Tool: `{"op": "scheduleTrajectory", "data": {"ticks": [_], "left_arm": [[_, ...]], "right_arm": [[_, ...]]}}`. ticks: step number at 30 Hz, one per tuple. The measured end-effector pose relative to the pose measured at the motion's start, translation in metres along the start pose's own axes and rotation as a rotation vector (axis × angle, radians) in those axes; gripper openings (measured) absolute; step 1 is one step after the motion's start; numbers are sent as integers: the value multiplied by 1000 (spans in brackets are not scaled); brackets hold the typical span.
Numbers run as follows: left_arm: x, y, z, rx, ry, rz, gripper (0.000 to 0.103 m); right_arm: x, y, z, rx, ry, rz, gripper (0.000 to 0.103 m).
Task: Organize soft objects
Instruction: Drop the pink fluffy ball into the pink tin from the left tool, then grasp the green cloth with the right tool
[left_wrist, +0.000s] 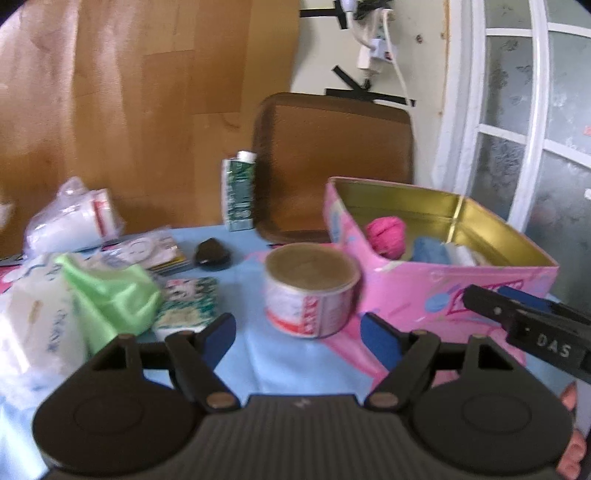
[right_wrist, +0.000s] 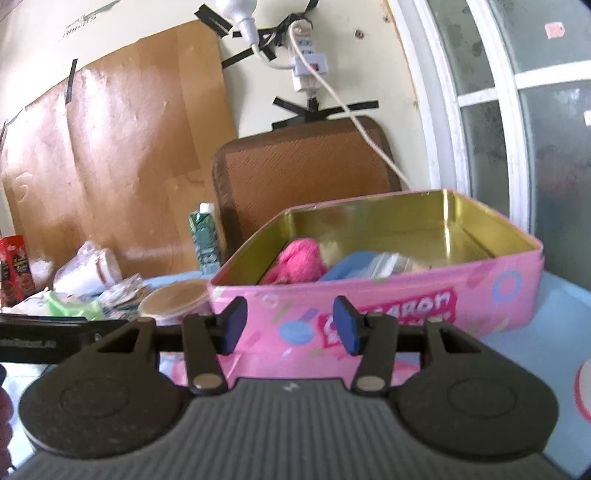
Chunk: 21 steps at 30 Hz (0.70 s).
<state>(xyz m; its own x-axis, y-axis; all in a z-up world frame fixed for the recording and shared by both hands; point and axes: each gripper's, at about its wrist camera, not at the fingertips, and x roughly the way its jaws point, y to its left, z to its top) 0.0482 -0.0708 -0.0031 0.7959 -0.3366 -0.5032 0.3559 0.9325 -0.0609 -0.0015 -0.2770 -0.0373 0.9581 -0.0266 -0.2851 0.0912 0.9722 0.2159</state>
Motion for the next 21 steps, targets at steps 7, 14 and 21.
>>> {"op": "scheduleTrajectory", "data": {"ticks": [7,14,21], "left_arm": [[-8,16,-13,-4,13,67,77],[-9,34,-21,-29,23,92,77],[-3,37,-28,-26,30,91,77]], "right_arm": [[-2,18,-8,5,42,29,56],[-4,30,-12,-2,47,33,56],[-6,32,-15,6,47,18,56]]}}
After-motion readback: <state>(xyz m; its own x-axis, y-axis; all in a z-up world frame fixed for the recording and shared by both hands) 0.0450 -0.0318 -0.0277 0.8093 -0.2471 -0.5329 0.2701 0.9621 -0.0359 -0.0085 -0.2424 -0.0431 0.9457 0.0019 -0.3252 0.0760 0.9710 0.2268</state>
